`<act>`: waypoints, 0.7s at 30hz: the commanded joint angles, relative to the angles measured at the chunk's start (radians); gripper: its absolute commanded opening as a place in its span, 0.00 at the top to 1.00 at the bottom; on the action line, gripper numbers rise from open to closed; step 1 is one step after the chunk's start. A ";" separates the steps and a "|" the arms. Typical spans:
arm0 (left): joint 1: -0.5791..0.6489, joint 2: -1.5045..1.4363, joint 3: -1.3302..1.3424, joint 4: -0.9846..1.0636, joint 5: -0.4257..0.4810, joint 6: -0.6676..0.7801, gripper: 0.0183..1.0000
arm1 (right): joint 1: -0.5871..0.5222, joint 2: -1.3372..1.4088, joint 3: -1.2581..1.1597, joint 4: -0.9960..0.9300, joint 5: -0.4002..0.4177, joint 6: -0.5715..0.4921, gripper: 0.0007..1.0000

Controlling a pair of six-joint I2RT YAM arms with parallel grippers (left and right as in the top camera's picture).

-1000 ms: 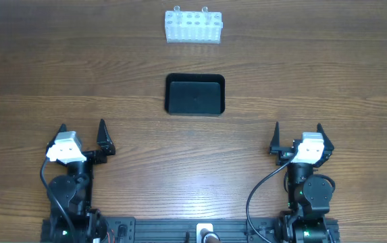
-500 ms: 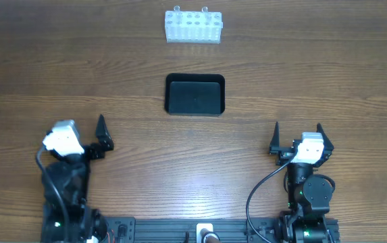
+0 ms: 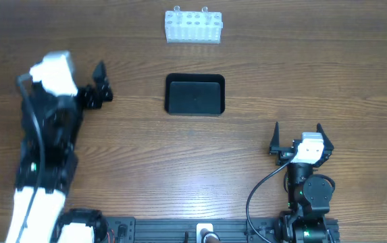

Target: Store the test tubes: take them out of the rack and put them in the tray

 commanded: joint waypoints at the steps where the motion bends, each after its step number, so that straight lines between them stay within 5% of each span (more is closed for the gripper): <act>1: -0.068 0.166 0.169 -0.038 -0.008 0.014 0.00 | 0.005 -0.009 -0.005 -0.004 -0.005 -0.001 0.01; 12: -0.183 0.559 0.531 -0.156 -0.028 -0.198 0.00 | 0.005 -0.009 -0.005 -0.004 -0.005 -0.001 0.01; 21: -0.223 0.894 0.855 -0.359 -0.031 -0.199 0.00 | 0.005 -0.009 -0.005 -0.004 -0.005 -0.001 0.01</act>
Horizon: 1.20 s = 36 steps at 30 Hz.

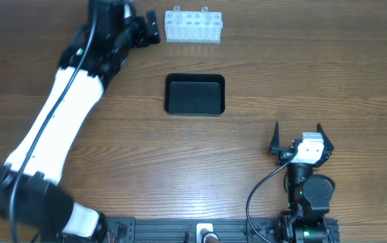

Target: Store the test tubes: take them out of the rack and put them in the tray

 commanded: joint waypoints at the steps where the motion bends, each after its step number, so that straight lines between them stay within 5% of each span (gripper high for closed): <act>1: -0.025 0.144 0.150 -0.042 -0.015 -0.016 0.00 | 0.005 -0.009 -0.005 -0.004 -0.005 -0.001 0.01; 15: -0.080 0.507 0.462 -0.046 -0.014 0.141 0.00 | 0.005 -0.009 -0.005 -0.004 -0.005 -0.001 0.01; 36: -0.087 0.682 0.575 0.014 -0.014 0.147 0.06 | 0.005 -0.009 -0.005 -0.004 -0.005 -0.001 0.01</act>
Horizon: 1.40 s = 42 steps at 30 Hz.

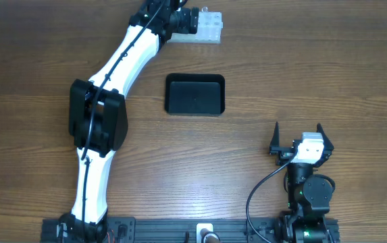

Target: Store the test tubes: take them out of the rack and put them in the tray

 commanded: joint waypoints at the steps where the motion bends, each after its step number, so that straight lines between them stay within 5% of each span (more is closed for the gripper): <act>1: 0.000 0.023 0.035 0.010 -0.011 0.018 0.06 | 0.005 -0.009 -0.005 -0.004 -0.005 -0.001 0.01; 6: -0.001 0.027 0.035 0.010 -0.011 0.018 0.15 | 0.005 -0.009 -0.005 -0.004 -0.005 -0.001 0.01; 42: -0.020 0.051 0.041 0.003 -0.005 0.014 0.24 | 0.005 -0.009 -0.005 -0.004 -0.005 -0.001 0.01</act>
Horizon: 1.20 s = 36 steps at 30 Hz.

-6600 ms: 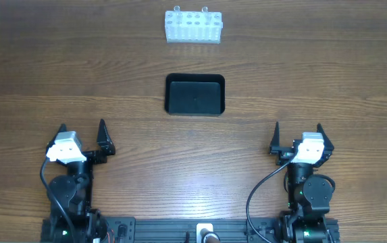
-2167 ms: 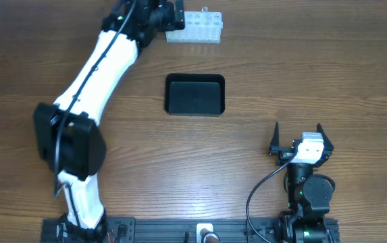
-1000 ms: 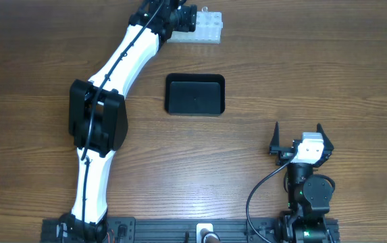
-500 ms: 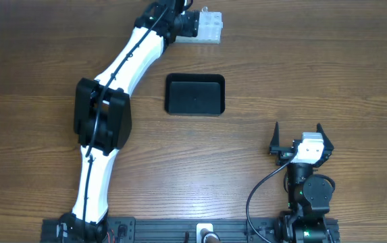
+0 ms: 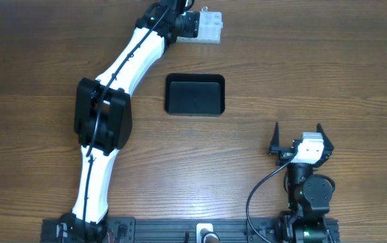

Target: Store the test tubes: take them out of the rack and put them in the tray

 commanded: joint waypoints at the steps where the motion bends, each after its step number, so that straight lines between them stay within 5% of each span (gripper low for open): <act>1: 0.001 0.013 0.034 0.000 -0.005 0.011 0.24 | 0.005 -0.009 -0.005 -0.004 -0.005 -0.001 0.01; 12: 0.002 0.013 0.059 -0.005 -0.016 0.011 0.25 | 0.005 -0.009 -0.005 -0.004 -0.005 -0.001 0.01; 20: 0.006 0.013 0.059 -0.038 -0.016 0.011 0.36 | 0.005 -0.009 -0.005 -0.004 -0.005 -0.001 0.01; 36: 0.012 0.013 0.059 -0.045 -0.016 0.011 0.81 | 0.005 -0.009 -0.005 -0.004 -0.005 -0.001 0.01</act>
